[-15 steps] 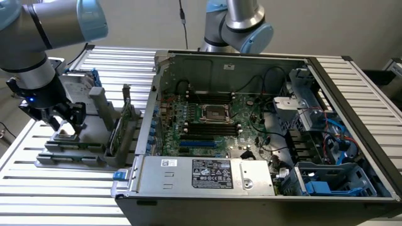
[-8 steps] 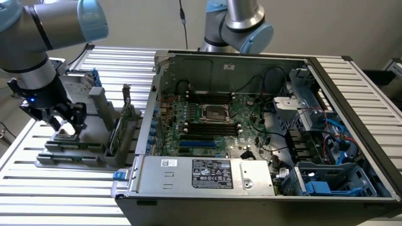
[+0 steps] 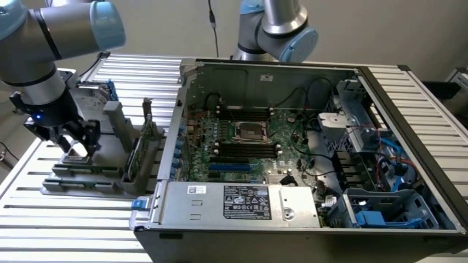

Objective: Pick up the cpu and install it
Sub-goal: 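Pick up the cpu and move it towards the insertion slot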

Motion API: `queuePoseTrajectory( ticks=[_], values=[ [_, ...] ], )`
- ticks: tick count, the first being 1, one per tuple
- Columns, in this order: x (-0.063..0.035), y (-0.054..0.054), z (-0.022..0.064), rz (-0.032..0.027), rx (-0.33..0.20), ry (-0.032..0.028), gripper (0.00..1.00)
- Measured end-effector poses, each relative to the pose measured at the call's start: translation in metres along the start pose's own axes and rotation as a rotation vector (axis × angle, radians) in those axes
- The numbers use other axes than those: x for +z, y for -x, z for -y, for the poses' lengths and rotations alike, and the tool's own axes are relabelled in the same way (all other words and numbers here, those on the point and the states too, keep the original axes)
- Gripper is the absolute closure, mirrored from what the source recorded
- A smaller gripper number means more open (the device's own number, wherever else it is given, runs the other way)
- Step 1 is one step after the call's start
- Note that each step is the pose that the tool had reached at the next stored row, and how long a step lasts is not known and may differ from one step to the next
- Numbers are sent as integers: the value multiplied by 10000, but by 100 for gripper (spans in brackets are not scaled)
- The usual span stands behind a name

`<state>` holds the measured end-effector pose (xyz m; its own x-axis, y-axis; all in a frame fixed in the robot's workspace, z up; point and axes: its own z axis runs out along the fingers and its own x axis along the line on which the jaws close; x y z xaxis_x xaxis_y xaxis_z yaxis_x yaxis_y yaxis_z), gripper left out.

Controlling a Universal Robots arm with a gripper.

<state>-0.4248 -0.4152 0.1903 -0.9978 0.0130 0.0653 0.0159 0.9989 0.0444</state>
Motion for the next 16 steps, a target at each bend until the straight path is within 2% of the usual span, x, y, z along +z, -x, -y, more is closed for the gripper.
queuePoseTrajectory(
  ticks=[3,16],
  values=[
    [30,1,1,-2,1,-1,40],
    [48,-4,2,0,15,3,42]
  ],
)
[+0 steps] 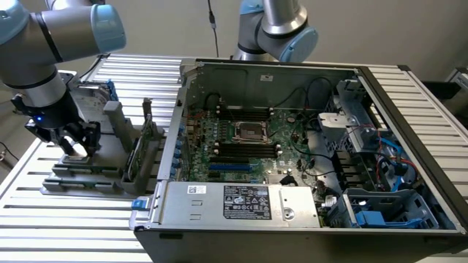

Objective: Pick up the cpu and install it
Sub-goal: 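Pick up the cpu and move it towards the insertion slot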

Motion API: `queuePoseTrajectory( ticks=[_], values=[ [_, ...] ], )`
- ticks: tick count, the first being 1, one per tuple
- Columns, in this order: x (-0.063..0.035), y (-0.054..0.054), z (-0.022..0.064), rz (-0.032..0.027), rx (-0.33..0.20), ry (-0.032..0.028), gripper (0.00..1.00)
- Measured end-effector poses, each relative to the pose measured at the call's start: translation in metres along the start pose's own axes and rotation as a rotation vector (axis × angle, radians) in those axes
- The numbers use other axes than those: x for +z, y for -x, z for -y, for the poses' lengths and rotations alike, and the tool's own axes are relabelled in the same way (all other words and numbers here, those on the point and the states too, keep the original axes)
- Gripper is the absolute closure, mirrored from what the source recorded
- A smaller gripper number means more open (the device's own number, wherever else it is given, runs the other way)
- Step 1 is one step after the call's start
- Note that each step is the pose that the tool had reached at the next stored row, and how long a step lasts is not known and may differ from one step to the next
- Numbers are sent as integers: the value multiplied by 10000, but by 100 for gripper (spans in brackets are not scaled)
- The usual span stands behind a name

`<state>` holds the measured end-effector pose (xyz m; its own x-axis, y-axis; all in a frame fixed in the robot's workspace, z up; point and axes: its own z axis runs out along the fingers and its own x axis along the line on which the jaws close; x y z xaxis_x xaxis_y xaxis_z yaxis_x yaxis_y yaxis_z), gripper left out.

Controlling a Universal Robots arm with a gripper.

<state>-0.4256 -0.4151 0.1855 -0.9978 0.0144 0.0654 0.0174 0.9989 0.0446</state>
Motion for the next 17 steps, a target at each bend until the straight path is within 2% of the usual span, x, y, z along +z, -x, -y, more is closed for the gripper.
queuePoseTrajectory(
  ticks=[2,17],
  values=[
    [0,-1,0,-2,1,-1,46],
    [1,-3,0,0,-1,24,46]
  ],
)
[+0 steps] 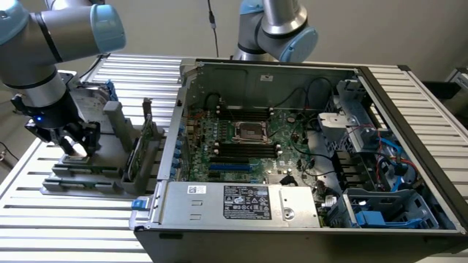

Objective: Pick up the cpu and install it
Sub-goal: 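Pick up the cpu and move it towards the insertion slot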

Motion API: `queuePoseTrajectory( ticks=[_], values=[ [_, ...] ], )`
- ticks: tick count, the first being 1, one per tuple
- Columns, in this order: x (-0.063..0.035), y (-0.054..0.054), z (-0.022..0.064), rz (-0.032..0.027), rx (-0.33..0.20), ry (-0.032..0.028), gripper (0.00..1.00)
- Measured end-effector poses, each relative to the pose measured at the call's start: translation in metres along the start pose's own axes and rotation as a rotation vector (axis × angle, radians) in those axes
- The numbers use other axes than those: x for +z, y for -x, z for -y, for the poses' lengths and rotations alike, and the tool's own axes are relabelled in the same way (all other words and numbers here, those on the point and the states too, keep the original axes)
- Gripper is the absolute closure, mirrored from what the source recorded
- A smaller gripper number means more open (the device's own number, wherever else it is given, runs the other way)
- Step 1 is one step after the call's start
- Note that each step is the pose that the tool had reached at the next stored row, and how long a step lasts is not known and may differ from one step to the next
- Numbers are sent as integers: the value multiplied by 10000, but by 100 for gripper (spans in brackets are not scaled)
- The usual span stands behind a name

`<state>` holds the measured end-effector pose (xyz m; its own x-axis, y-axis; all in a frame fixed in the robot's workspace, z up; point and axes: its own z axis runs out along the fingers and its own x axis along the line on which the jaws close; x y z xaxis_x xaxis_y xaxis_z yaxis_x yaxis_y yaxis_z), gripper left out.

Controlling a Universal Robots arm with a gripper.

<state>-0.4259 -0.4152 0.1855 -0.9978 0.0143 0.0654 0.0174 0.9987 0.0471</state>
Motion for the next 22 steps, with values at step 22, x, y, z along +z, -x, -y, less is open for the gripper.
queuePoseTrajectory(
  ticks=[22],
  values=[
    [-660,-23,-31,-1,-5,65,46]
  ],
)
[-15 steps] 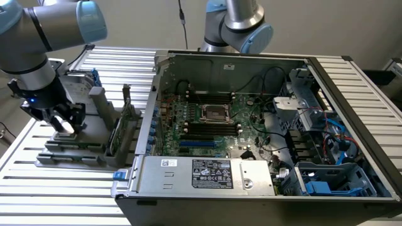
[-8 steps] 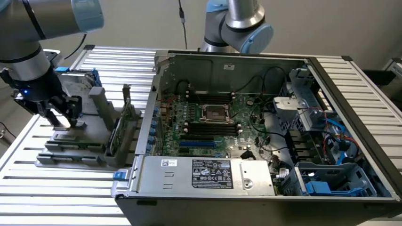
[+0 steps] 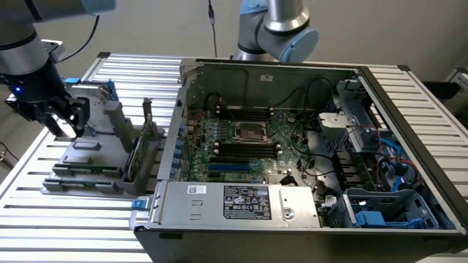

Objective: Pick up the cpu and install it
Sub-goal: 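Pick up the cpu and move it towards the insertion slot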

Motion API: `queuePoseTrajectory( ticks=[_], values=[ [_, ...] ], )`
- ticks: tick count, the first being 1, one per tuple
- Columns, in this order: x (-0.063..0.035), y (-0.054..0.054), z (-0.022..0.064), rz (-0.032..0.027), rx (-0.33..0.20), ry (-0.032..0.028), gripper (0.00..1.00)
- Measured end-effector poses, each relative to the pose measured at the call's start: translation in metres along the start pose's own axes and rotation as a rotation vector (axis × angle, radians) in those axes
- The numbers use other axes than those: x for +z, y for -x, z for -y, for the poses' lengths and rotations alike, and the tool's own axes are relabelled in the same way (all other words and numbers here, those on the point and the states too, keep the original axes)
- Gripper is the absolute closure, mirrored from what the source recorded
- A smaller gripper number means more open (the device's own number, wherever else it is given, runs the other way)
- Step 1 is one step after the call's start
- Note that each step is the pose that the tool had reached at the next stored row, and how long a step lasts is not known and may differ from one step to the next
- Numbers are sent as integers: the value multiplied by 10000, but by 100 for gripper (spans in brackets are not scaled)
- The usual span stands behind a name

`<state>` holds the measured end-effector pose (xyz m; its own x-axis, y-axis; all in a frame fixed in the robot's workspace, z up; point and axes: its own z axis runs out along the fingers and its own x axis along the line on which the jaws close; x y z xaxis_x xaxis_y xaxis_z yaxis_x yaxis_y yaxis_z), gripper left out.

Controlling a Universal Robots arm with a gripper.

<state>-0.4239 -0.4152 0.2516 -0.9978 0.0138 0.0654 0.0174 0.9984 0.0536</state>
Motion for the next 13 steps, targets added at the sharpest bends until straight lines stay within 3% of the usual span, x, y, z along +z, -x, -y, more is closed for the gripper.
queuePoseTrajectory(
  ticks=[6,13],
  values=[
    [-278,58,-16,-1,1,-1,46],
    [-605,208,-36,0,0,0,46]
  ],
)
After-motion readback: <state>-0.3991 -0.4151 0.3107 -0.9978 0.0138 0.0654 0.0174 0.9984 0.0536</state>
